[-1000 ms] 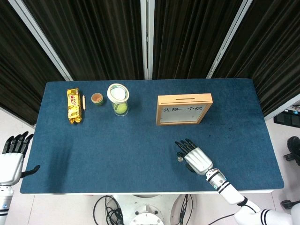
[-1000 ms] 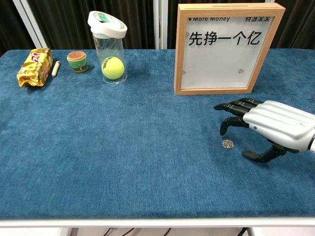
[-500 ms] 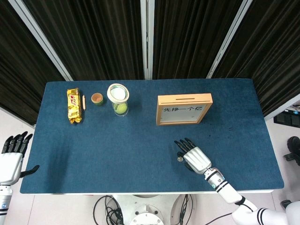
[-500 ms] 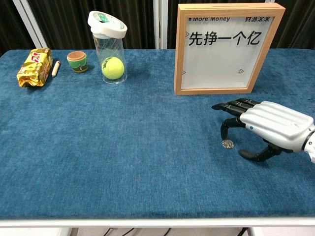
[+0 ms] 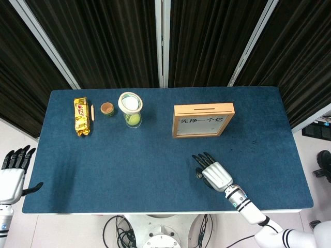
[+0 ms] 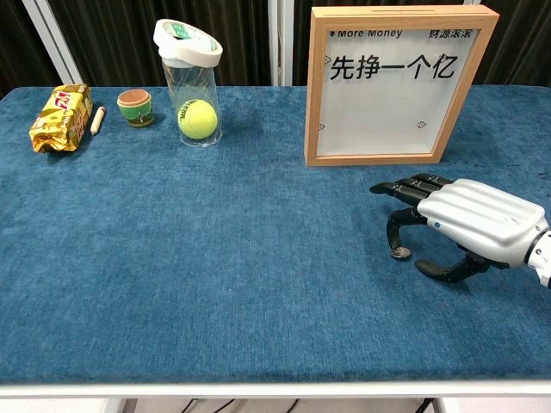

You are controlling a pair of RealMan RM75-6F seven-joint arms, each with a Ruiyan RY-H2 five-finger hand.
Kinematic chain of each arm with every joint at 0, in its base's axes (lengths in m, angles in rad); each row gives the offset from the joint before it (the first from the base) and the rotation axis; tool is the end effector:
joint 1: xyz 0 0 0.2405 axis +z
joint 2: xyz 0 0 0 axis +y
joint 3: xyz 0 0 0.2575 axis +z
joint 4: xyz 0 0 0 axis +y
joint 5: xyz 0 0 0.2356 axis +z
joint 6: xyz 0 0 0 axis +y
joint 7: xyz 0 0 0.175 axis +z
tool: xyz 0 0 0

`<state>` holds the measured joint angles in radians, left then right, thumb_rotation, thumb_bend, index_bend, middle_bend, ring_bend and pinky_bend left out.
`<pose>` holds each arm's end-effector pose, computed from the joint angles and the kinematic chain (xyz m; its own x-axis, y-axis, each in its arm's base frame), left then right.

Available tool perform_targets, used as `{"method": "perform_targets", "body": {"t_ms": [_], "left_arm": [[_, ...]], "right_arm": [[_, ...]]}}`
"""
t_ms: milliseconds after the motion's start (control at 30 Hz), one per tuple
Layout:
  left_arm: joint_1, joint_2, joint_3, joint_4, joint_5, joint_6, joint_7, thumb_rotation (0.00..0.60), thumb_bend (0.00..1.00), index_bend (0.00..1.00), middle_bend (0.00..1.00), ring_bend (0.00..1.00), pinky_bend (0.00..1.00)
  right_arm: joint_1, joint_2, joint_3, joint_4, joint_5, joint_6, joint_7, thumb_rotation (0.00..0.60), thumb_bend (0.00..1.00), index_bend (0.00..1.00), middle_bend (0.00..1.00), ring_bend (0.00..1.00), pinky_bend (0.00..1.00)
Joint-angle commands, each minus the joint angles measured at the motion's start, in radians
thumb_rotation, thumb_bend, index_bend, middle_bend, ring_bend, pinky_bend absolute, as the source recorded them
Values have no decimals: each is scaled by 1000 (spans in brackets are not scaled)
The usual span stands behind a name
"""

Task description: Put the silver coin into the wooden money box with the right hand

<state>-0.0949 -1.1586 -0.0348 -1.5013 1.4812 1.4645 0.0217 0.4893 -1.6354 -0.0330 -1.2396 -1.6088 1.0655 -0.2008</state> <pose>-0.3461 0.2158 0.1313 0.4774 0.0279 0.8783 0.8785 0.0071 -0.4777 -0.2289 -0.2838 -0.0915 0.6159 -0.2278 0.7541 -0.7195 -0.5526 0.4207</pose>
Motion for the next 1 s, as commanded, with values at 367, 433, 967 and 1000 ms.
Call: {"method": "perform_targets", "body": {"t_ms": [367,433,967,1000], "left_arm": [[0,-1,3,8,2,-4,-7,600,124,50,0,0,0],[-1,-1,2,9,3,-4,-10,600,124,51,0,0,0],[2,-2,5,19,6,-2,-21,600,124,51,0,0,0],[2,-1,5,19,6,-2,-21,600,123,51,0,0,0]], "right_arm": [[-2,-11,-1,10,9,12,-10,600,326,491,0,0,0],[-2,-12,-1,12,10,13,-13,600,326,502,0,0,0],[0,-19,-8,27,7,23,-15,600,327,363,0,0,0],[0,-18,-9,26,6,23,-14,600,327,353,0,0,0]]}}
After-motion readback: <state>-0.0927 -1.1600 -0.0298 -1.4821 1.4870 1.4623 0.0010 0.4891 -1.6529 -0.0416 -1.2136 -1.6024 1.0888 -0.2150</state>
